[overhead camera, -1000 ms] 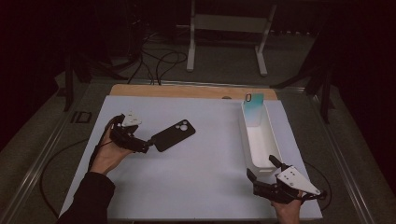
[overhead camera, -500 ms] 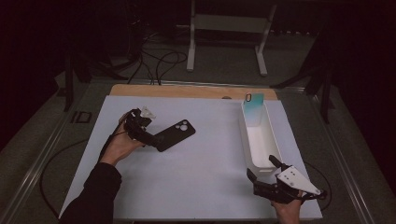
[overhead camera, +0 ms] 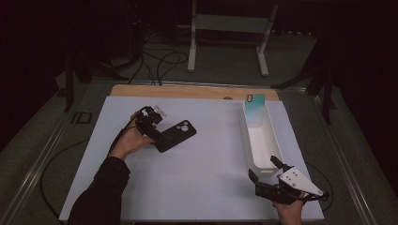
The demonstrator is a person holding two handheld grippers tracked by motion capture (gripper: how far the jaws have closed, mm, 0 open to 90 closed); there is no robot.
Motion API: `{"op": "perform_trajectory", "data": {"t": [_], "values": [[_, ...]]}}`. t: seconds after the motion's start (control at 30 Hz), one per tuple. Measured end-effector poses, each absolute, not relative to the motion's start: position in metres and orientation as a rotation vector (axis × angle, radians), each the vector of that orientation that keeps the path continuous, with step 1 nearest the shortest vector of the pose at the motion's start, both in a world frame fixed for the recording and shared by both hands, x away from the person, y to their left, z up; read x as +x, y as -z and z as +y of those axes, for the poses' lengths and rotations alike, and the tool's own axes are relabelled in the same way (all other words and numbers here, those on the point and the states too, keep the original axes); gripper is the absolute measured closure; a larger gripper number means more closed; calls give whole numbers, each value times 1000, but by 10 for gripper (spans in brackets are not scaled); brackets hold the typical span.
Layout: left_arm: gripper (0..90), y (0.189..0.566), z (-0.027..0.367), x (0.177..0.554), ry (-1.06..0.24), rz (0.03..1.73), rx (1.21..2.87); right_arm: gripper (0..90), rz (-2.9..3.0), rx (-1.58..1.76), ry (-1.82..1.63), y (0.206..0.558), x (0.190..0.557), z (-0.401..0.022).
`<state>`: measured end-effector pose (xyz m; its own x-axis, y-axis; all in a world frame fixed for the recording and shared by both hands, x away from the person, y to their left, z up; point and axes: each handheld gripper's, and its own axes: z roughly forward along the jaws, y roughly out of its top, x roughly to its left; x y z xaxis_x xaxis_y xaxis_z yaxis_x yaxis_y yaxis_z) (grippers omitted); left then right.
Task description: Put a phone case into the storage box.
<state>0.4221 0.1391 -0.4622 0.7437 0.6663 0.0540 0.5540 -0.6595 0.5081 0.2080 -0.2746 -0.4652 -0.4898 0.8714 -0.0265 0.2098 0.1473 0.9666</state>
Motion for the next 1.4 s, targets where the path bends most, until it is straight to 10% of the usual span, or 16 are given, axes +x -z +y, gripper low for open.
{"op": "perform_trajectory", "data": {"t": [1.4], "values": [[15,510,117,443,-155,971,2622,88,1808,1037,-1377,465,208,-276]]}}
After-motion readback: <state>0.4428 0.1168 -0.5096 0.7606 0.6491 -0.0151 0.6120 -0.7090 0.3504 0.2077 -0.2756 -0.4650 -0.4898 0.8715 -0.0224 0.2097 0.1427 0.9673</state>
